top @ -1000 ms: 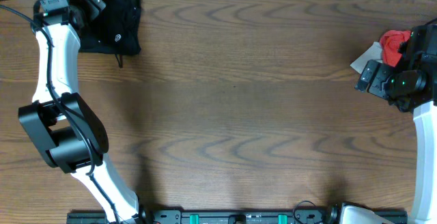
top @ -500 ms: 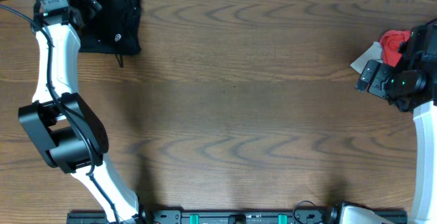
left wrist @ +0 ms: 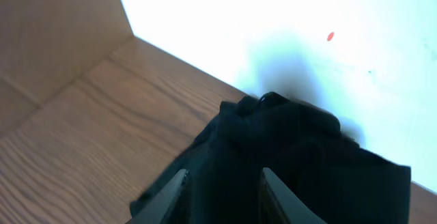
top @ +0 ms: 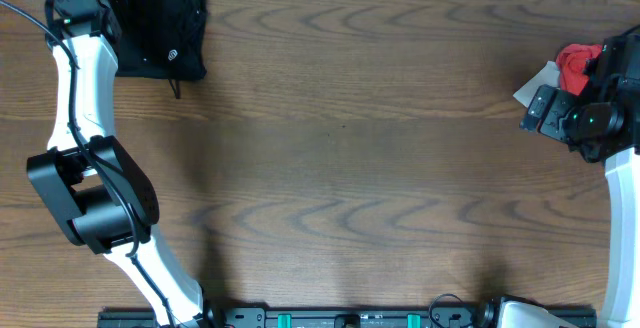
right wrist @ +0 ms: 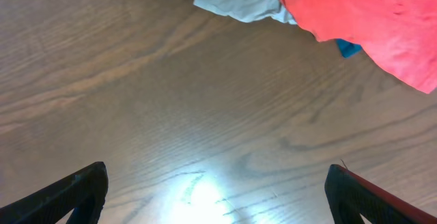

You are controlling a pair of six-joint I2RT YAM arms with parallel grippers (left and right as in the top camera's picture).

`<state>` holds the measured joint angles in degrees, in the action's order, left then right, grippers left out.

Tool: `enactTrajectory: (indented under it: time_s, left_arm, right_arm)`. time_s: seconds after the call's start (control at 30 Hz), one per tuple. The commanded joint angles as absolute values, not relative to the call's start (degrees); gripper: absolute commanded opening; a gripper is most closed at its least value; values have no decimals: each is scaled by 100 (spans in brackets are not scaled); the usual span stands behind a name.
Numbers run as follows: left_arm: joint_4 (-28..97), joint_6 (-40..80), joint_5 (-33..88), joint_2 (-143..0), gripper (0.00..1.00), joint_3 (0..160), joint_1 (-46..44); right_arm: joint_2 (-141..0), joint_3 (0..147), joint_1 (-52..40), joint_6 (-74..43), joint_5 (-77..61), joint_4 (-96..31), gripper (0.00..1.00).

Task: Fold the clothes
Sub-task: 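Place the bundle on the black garment stack and press it down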

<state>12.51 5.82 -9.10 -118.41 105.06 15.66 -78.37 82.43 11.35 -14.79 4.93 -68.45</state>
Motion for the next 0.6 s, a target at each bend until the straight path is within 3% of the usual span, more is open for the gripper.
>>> enactTrajectory:
  time_s: [0.0,0.57]
  left_arm:
    - [1234,-217,-659,-11974,33,10512,1573]
    - [287,-580,-646,-13721,31,10486,1573]
  right_arm:
    - [-7878,8206,1160,-1409,351,-6779,99]
    - [-7878,8123,1162,-1404,338,-6689,99]
